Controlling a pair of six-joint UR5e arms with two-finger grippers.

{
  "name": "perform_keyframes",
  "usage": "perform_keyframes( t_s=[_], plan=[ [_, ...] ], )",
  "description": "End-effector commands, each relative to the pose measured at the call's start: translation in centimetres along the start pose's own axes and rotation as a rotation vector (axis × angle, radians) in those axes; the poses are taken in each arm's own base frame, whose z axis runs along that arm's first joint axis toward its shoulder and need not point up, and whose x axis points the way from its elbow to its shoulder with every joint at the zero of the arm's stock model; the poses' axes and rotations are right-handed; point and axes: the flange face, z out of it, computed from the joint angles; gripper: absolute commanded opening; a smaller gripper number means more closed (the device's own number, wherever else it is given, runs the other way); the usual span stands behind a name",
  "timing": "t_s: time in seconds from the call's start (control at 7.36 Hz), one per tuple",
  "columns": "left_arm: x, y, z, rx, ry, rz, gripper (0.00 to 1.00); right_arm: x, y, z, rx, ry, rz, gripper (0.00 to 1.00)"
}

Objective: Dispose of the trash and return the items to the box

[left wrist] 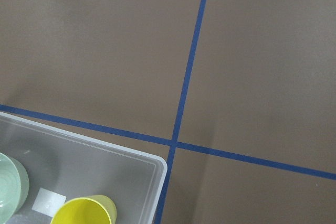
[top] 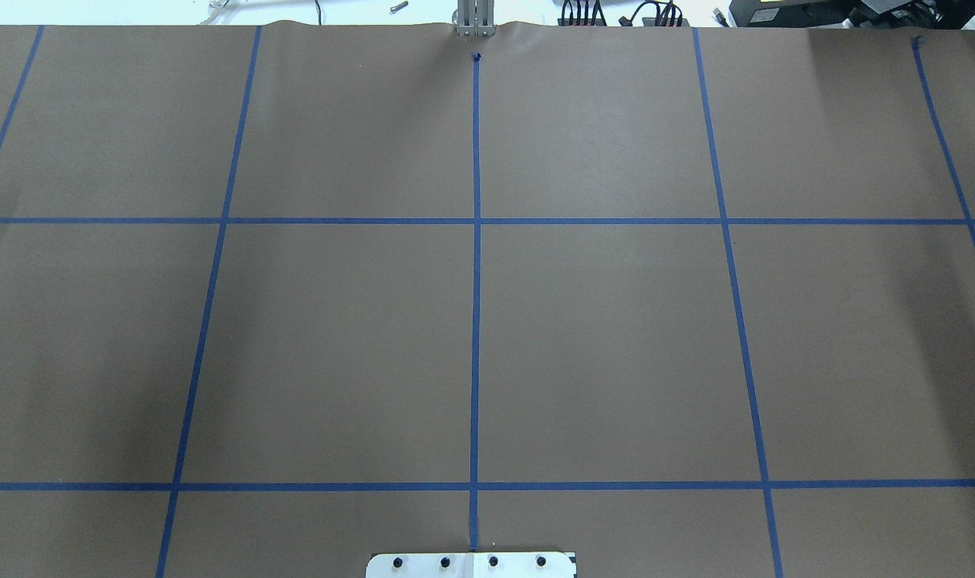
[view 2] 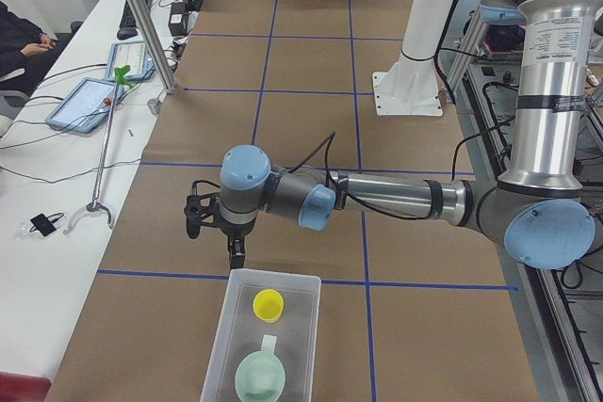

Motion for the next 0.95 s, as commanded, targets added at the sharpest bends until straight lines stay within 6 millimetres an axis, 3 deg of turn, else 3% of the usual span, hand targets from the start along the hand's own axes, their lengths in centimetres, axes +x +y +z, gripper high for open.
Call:
perform_keyframes(
  t_s=[0.0, 0.81],
  plan=[
    [-1.9, 2.1, 1.8, -0.05, -0.015, 0.009, 0.99, -0.1, 0.0, 0.1, -0.008, -0.023, 0.03, 1.0],
    [-2.1, 2.3, 1.7, -0.053, -0.014, 0.0, 0.99, 0.8, 0.2, 1.2, -0.034, -0.041, 0.055, 1.0]
  ],
)
